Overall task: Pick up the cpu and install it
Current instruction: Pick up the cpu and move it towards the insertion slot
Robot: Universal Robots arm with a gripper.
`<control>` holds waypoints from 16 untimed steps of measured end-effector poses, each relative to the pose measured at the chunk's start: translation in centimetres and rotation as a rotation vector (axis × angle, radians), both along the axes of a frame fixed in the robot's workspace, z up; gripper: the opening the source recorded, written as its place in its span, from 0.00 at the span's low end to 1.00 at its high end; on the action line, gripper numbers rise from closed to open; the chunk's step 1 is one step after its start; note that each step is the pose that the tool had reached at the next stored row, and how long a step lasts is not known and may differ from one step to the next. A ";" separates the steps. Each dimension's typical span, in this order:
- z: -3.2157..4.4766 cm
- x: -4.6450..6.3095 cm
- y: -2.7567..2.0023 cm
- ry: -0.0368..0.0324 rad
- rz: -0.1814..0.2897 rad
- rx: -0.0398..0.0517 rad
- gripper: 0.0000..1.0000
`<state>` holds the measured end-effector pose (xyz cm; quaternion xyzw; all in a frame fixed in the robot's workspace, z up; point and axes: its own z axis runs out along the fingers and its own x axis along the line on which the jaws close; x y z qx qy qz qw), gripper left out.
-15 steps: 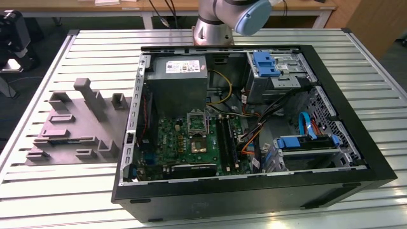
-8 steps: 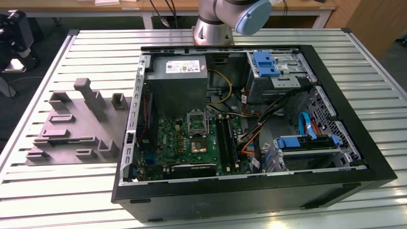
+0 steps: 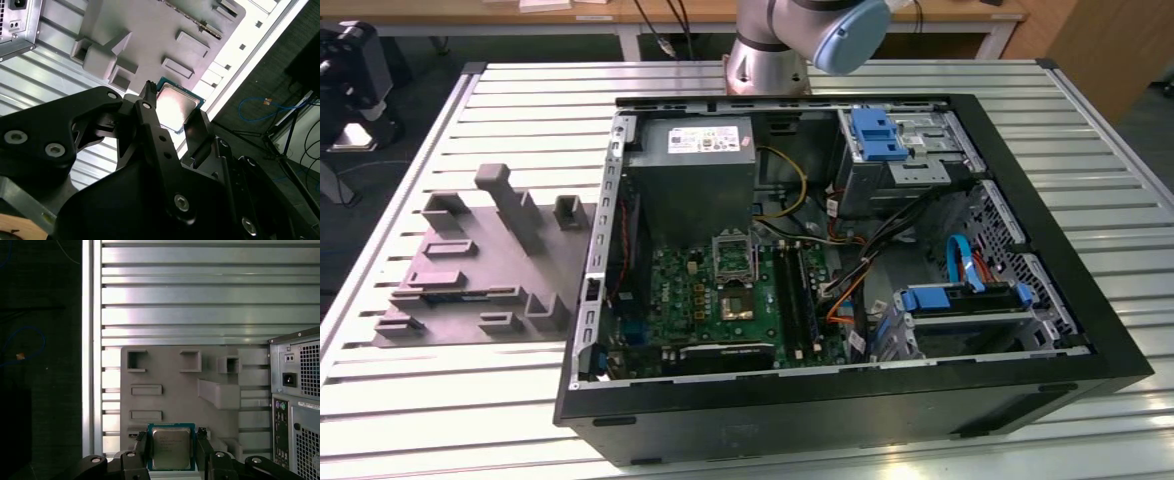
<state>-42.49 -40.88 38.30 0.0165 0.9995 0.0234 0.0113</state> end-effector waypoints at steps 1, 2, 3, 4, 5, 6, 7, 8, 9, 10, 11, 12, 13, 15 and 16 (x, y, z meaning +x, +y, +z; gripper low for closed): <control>0.00 0.0 0.00 0.0000 0.000 0.0000 0.47; 0.00 0.0 0.00 0.0000 0.000 0.0000 0.47; 0.00 0.1 0.00 -0.0001 0.000 0.0001 0.47; 0.00 0.1 0.00 0.0000 0.000 0.0000 0.47; 0.00 0.1 0.00 0.0000 0.000 0.0000 0.47; 0.00 0.1 0.00 0.0000 0.000 0.0000 0.47; 0.00 0.1 0.00 0.0000 0.000 0.0000 0.47; 0.00 0.1 0.00 0.0000 0.000 0.0000 0.47; 0.00 0.2 0.00 0.0000 0.000 0.0000 0.47; 0.00 0.2 0.00 0.0000 0.000 0.0000 0.47; 0.00 0.2 0.00 0.0000 0.000 0.0000 0.47; 0.00 0.9 0.00 0.0000 0.000 0.0000 0.47; 0.00 1.5 0.00 0.0000 0.000 0.0000 0.47; 0.00 1.5 0.00 0.0000 0.000 0.0000 0.47; 0.00 1.6 0.00 0.0000 0.000 0.0000 0.47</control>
